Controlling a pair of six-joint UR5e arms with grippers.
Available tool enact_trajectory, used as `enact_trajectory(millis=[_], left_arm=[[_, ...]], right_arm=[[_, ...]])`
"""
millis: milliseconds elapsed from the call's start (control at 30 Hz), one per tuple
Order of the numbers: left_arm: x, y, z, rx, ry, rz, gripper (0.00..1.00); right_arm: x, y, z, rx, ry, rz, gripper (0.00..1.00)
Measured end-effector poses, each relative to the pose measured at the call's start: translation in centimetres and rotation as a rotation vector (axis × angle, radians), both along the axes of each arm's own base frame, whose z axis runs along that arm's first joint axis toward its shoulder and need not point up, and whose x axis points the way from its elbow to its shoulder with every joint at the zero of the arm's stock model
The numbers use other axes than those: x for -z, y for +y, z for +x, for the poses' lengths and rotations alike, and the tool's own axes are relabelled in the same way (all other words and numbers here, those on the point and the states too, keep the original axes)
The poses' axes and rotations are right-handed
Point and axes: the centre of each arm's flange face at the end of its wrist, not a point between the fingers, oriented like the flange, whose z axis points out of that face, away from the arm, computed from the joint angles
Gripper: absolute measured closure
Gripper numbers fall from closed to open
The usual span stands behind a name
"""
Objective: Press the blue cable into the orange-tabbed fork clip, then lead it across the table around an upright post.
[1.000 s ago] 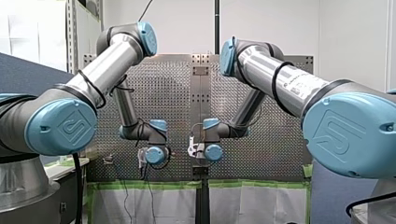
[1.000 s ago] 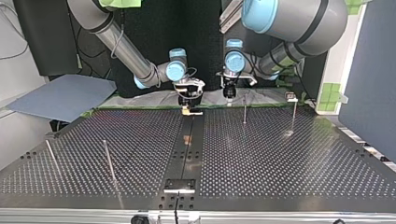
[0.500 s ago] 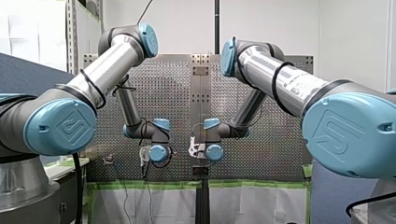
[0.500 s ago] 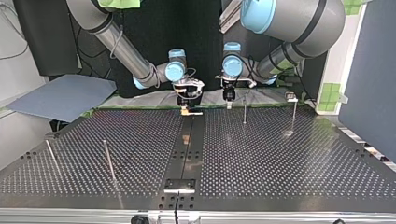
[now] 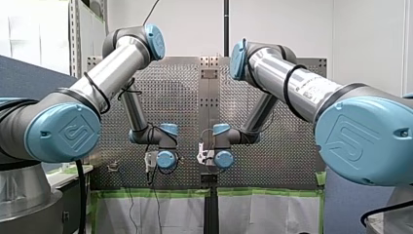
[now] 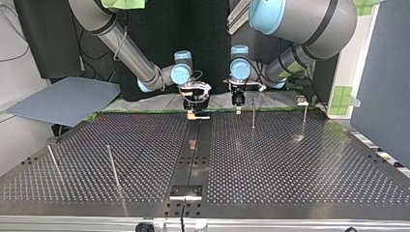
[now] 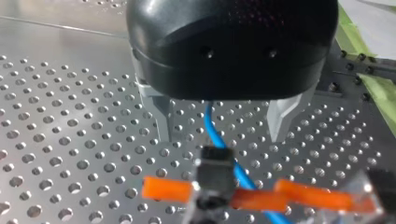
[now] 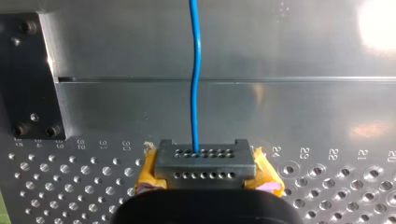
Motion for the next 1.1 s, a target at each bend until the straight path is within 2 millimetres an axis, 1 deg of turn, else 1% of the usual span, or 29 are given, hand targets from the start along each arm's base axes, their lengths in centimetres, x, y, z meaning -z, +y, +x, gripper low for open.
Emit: enact_trajectory(millis=[100, 133, 167, 233, 267, 300, 367, 867, 1000, 1100], left_arm=[[-0.02, -0.01, 0.01, 0.001, -0.001, 0.012, 0.00], [-0.02, -0.01, 0.01, 0.001, -0.001, 0.016, 0.16], [-0.02, -0.02, 0.01, 0.002, -0.001, 0.022, 0.22], [-0.02, -0.04, -0.01, 0.003, -0.001, 0.028, 0.22], [-0.02, -0.06, -0.02, 0.004, -0.001, 0.031, 0.71], [-0.02, -0.08, -0.03, 0.004, -0.002, 0.032, 0.71], [-0.08, -0.13, 0.00, 0.001, -0.005, 0.031, 0.99], [-0.29, 0.21, 0.17, -0.058, -0.011, 0.043, 0.99], [-0.43, -0.04, 0.36, -0.048, -0.010, 0.042, 0.99], [-0.72, -0.59, 0.72, -0.025, -0.007, 0.043, 0.99]], right_arm=[[0.01, 0.01, 0.00, 0.000, 0.000, 0.001, 1.00], [0.02, 0.01, 0.00, -0.001, 0.001, 0.001, 1.00], [0.07, 0.02, 0.00, -0.001, 0.001, 0.001, 1.00], [0.10, 0.03, 0.00, -0.002, 0.002, 0.002, 1.00], [0.10, 0.04, 0.00, -0.003, 0.002, 0.002, 1.00], [0.13, 0.04, 0.00, -0.003, 0.003, 0.002, 1.00], [0.17, 0.05, -0.01, -0.003, 0.003, 0.003, 1.00], [0.36, 0.09, -0.06, -0.003, 0.004, 0.006, 1.00], [0.46, 0.11, -0.07, -0.003, 0.005, 0.008, 1.00], [0.47, 0.10, -0.13, -0.001, 0.008, 0.010, 1.00]])
